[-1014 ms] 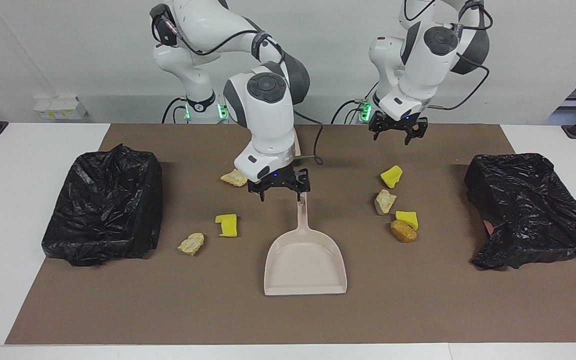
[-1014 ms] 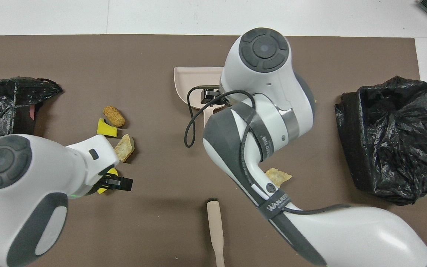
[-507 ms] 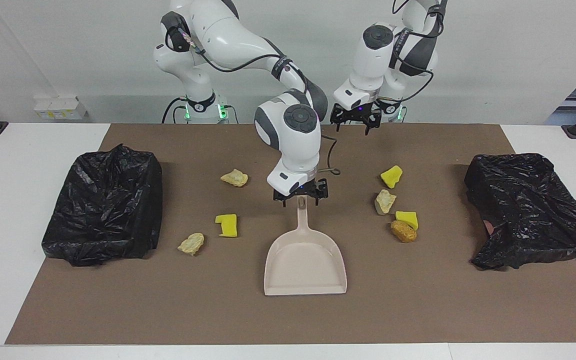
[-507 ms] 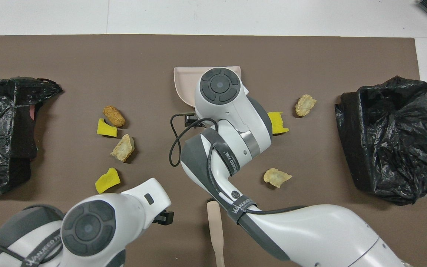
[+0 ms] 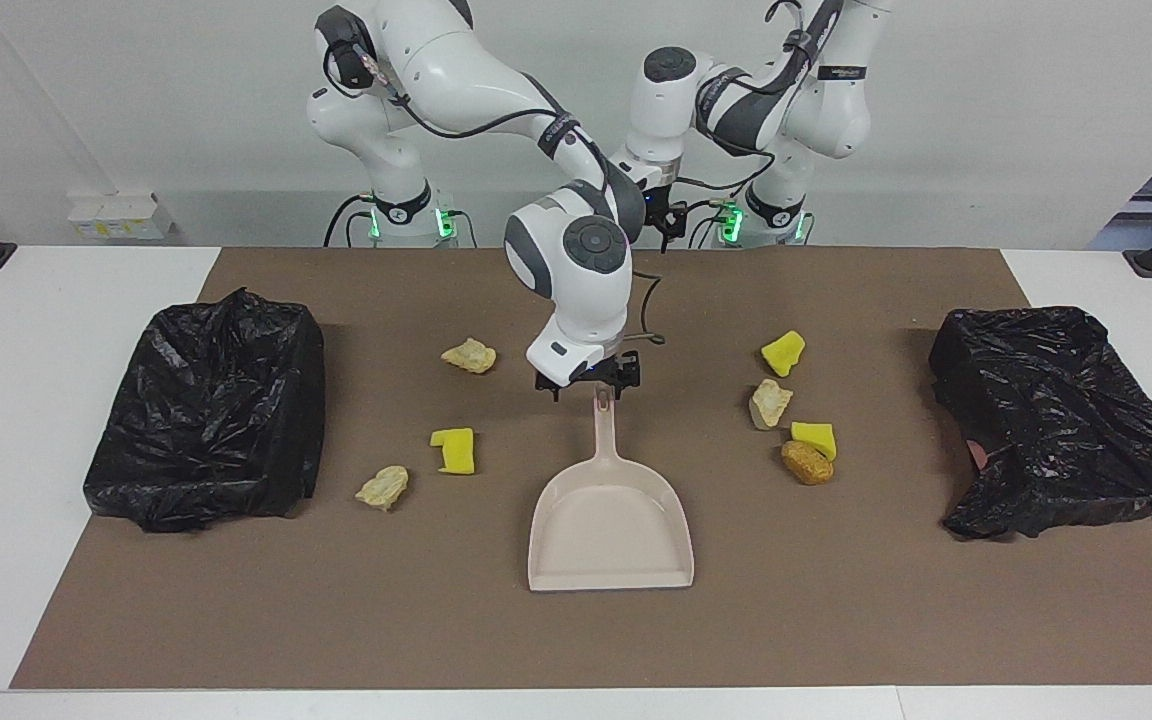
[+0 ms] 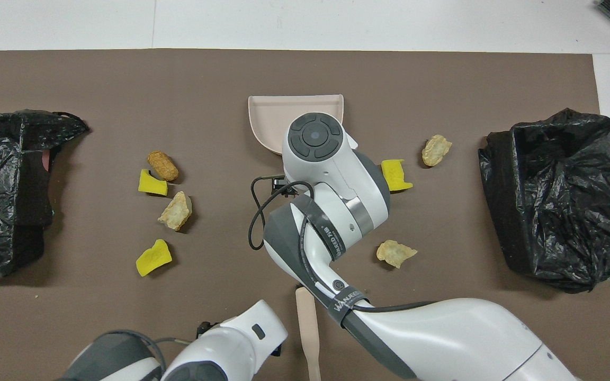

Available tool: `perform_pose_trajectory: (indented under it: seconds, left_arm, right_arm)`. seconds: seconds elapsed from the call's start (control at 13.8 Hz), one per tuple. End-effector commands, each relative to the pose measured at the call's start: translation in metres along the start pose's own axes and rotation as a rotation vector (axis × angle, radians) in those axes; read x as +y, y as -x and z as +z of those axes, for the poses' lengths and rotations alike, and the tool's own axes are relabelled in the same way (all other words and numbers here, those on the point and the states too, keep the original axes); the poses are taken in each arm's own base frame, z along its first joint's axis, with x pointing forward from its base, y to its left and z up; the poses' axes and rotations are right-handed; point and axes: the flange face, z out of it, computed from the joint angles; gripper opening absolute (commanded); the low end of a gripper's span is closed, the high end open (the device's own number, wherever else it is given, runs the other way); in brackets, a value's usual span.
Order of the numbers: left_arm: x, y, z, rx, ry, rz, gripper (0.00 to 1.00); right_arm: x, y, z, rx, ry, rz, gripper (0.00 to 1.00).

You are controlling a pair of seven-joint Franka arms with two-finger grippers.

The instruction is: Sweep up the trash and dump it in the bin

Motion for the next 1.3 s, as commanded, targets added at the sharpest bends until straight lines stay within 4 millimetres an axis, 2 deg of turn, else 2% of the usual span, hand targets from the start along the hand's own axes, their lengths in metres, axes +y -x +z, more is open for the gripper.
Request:
perform_pose_trajectory:
  seconds: [0.0, 0.07, 0.14, 0.29, 0.51, 0.58, 0.72, 0.87, 0.94, 1.09, 1.23]
  left_arm:
    - [0.033, 0.03, 0.016, 0.002, 0.023, -0.056, 1.0]
    - [0.038, 0.036, 0.019, -0.003, 0.018, -0.054, 1.0]
    - [0.045, 0.044, 0.024, -0.008, 0.011, -0.055, 1.0]
    - [0.053, 0.054, 0.031, -0.011, 0.008, -0.085, 1.0]
    - [0.064, 0.056, 0.035, -0.043, 0.025, -0.107, 1.0]
    - [0.067, 0.056, 0.034, -0.044, 0.034, -0.105, 1.0]
    - [0.078, 0.05, 0.033, -0.036, 0.049, -0.091, 1.0]
    - [0.085, 0.044, 0.038, -0.04, 0.038, -0.075, 1.0]
    - [0.086, 0.043, 0.044, -0.044, 0.029, -0.063, 1.0]
    - [0.089, 0.042, 0.058, -0.053, 0.008, -0.054, 1.0]
    - [0.089, 0.043, 0.056, -0.063, -0.006, -0.044, 0.99]
  right_arm:
    - [0.001, 0.007, 0.012, 0.015, -0.026, -0.004, 1.0]
    - [0.003, 0.005, 0.013, 0.021, -0.029, -0.001, 1.0]
    - [0.003, 0.004, 0.014, 0.019, -0.035, 0.004, 0.93]
    - [0.002, 0.004, 0.013, 0.018, -0.053, 0.013, 0.71]
    - [0.004, 0.002, 0.013, 0.015, -0.053, 0.018, 0.1]
    - [0.008, 0.0, 0.013, 0.012, -0.05, 0.022, 0.0]
    - [0.008, -0.001, 0.007, 0.017, -0.051, 0.021, 0.0]
    - [0.017, -0.005, -0.008, 0.036, -0.054, -0.013, 0.0]
    - [0.021, -0.005, -0.021, 0.054, -0.064, -0.05, 0.0]
    - [0.037, -0.009, -0.039, 0.077, -0.068, -0.116, 0.0]
    - [0.055, -0.013, -0.05, 0.074, -0.059, -0.201, 0.0]
